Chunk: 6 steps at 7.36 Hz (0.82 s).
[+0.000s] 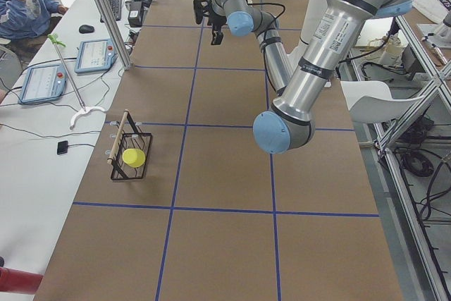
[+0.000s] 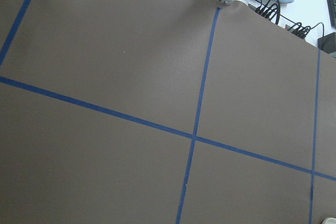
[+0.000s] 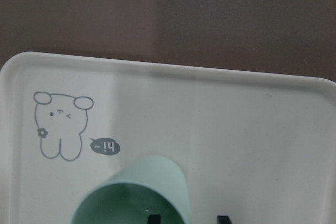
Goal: Left arm grabs green cup and hands to right arm on tray
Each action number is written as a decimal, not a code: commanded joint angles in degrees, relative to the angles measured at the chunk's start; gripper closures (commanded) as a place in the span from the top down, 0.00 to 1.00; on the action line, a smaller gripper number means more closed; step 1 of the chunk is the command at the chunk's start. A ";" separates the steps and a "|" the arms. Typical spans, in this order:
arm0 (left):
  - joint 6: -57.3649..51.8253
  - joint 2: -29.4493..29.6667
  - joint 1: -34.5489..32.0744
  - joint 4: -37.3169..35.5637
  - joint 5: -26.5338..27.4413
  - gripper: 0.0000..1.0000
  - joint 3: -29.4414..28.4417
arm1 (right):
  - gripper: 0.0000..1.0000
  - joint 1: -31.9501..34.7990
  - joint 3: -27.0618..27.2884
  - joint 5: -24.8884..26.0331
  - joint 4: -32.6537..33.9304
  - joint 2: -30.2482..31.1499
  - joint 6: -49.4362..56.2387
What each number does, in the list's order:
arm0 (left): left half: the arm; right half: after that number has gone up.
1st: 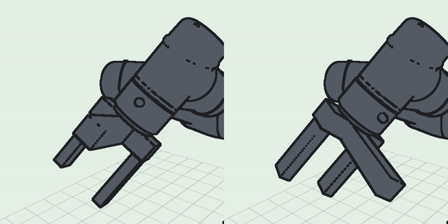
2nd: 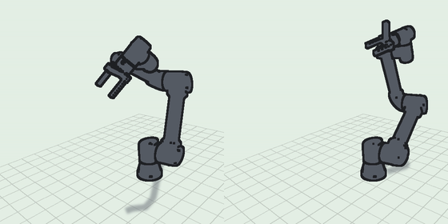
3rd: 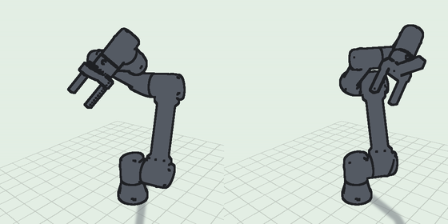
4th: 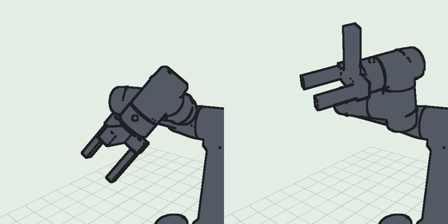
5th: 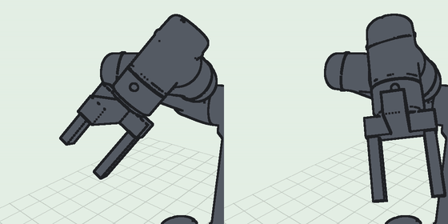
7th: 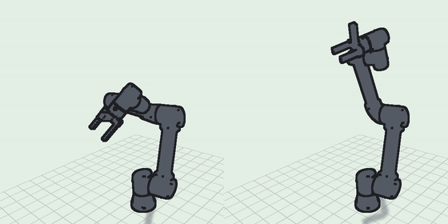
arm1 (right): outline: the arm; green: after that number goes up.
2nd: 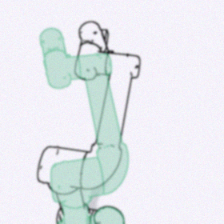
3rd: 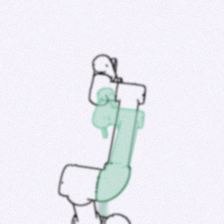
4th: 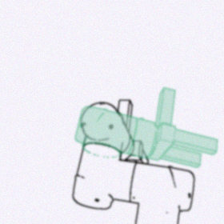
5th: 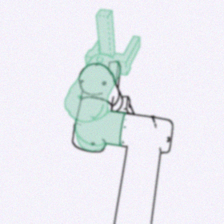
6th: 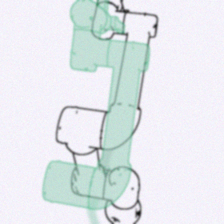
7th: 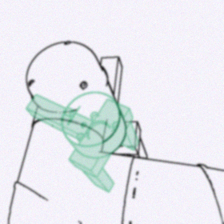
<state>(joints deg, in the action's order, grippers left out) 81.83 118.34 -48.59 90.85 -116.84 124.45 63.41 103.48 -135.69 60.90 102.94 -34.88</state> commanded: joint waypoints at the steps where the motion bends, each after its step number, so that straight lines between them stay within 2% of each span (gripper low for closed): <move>1: -9.35 -0.91 -0.36 -5.47 -0.05 1.00 0.09 | 1.00 5.38 3.74 -1.85 0.00 0.24 0.08; 2: -16.02 -2.22 -1.06 -8.73 0.04 1.00 0.70 | 1.00 7.15 4.36 -1.86 0.09 0.24 1.38; 4: -29.55 -12.38 -3.68 -8.68 -0.31 1.00 5.70 | 1.00 11.53 4.62 -1.86 4.02 0.24 8.30; 5: -35.45 -16.52 -6.75 -8.41 -1.71 1.00 6.32 | 1.00 15.21 4.72 -1.95 7.53 0.24 14.78; 6: -43.08 -20.47 -12.26 -8.32 -6.77 1.00 6.07 | 1.00 19.34 4.72 -2.12 12.35 0.15 22.85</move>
<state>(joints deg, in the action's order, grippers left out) 47.92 103.15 -55.23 82.40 -119.17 130.16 77.82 108.10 -137.63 67.87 103.17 -21.24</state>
